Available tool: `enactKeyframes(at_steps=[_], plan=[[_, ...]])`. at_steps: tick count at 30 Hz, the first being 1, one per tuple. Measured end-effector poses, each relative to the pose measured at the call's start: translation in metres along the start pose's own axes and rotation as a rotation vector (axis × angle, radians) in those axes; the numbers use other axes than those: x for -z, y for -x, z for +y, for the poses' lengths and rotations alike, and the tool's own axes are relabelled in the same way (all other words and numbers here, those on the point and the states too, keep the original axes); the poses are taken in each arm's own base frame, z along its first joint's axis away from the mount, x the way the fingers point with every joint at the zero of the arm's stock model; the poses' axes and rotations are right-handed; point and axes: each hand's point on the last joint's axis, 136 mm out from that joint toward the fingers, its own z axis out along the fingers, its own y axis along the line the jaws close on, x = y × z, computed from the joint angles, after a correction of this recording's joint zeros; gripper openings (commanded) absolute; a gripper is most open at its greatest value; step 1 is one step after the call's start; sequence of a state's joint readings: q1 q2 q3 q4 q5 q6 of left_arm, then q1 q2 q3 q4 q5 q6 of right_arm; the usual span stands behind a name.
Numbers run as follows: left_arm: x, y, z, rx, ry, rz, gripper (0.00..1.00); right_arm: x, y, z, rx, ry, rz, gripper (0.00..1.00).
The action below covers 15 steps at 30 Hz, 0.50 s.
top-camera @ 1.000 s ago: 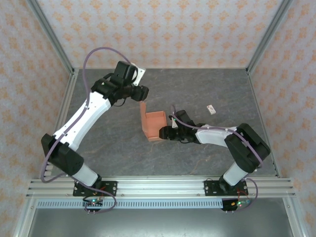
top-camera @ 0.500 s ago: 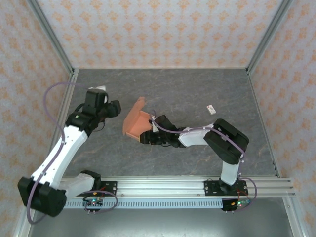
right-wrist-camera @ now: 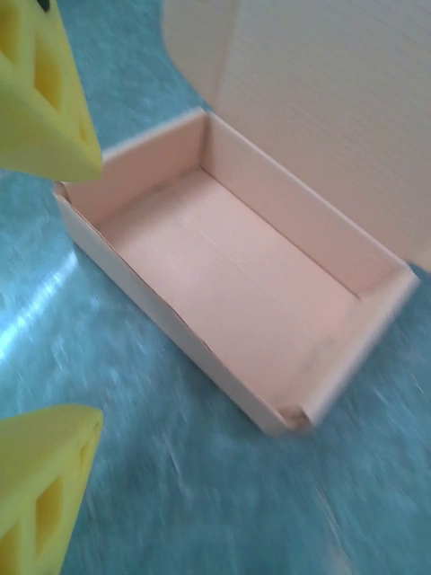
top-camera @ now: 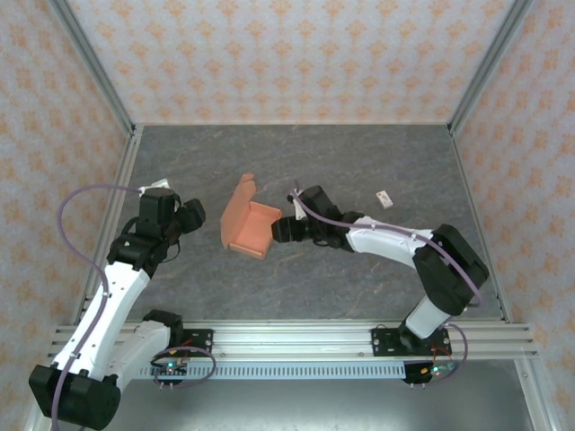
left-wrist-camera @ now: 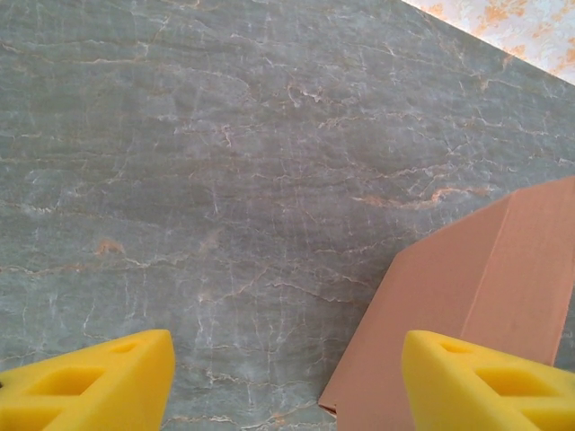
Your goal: Fold the paper box
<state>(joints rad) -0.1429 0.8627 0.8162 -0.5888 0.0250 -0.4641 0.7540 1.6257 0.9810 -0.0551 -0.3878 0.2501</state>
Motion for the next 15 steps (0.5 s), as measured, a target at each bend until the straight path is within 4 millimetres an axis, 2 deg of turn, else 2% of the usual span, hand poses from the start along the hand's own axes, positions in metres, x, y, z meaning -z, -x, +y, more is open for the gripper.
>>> enactKeyframes(at_steps=[4, 8, 11, 15], plan=[[0.0, 0.0, -0.001, 0.0, -0.005, 0.0, 0.69, -0.011, 0.032, -0.009, 0.091, -0.066, -0.01, 0.68], [0.001, 0.002, -0.004, 0.001, -0.017, -0.001, 0.69, -0.03, 0.05, -0.018, 0.166, -0.104, 0.021, 0.67], [0.004, 0.006, -0.007, 0.002, -0.027, -0.01, 0.69, -0.047, 0.052, -0.026, 0.2, -0.127, 0.06, 0.65], [0.005, 0.007, -0.008, 0.003, -0.033, -0.011, 0.69, -0.069, 0.045, -0.036, 0.222, -0.153, 0.13, 0.62]])
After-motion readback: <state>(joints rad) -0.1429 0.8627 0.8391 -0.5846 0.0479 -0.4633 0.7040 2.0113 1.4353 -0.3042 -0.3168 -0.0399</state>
